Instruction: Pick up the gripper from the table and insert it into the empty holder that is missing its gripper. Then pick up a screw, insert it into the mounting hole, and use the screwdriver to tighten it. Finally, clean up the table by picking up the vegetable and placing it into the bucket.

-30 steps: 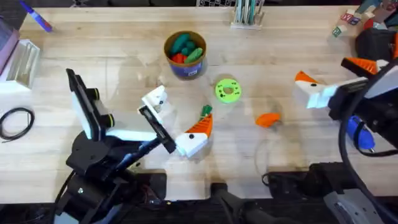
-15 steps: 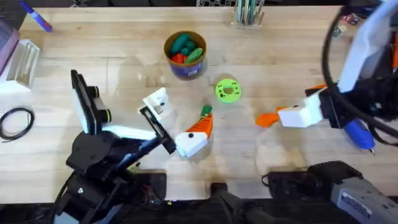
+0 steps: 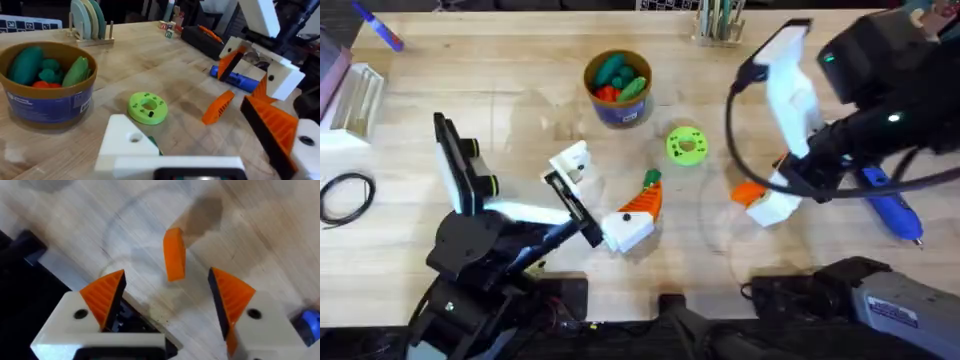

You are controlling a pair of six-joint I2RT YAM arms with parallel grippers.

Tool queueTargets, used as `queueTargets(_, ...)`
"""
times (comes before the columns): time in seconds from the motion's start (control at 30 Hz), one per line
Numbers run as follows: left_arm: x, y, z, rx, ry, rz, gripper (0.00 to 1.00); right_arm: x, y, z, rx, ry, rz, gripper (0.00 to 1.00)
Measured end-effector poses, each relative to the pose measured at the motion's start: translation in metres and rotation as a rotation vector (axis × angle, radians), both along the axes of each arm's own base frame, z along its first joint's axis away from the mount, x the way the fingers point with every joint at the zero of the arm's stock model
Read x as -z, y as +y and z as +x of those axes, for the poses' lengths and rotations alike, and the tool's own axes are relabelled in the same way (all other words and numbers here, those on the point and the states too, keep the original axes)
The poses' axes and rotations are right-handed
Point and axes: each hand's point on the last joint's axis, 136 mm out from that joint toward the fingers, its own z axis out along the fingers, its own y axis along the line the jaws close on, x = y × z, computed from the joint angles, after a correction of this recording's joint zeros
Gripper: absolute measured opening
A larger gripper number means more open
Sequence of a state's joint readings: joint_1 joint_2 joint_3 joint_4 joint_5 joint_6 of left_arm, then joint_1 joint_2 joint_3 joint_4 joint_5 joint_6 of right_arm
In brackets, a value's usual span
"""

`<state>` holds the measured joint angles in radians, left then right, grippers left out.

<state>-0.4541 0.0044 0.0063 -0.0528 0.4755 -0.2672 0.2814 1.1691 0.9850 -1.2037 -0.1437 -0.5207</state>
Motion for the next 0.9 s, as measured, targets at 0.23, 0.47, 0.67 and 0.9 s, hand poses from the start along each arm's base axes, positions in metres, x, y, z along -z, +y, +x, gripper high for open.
queueTargets(0.23, 0.000, 0.000, 0.000, 0.000, 0.000, 0.000, 0.987, 0.034, 0.000, 0.000, -0.153, 0.032, -0.143, 0.988)
queueTargets(0.47, 0.000, 0.000, 0.000, 0.000, 0.003, -0.002, 0.987, 0.039, 0.000, 0.005, -0.181, 0.009, -0.173, 0.802)
queueTargets(0.67, 0.000, 0.000, 0.000, 0.000, 0.003, -0.002, 0.987, 0.039, -0.001, 0.005, -0.187, 0.007, -0.180, 0.364)
queueTargets(0.9, 0.000, 0.000, 0.000, 0.000, 0.002, -0.002, 0.985, 0.034, 0.000, 0.010, -0.174, -0.037, -0.169, 0.013)
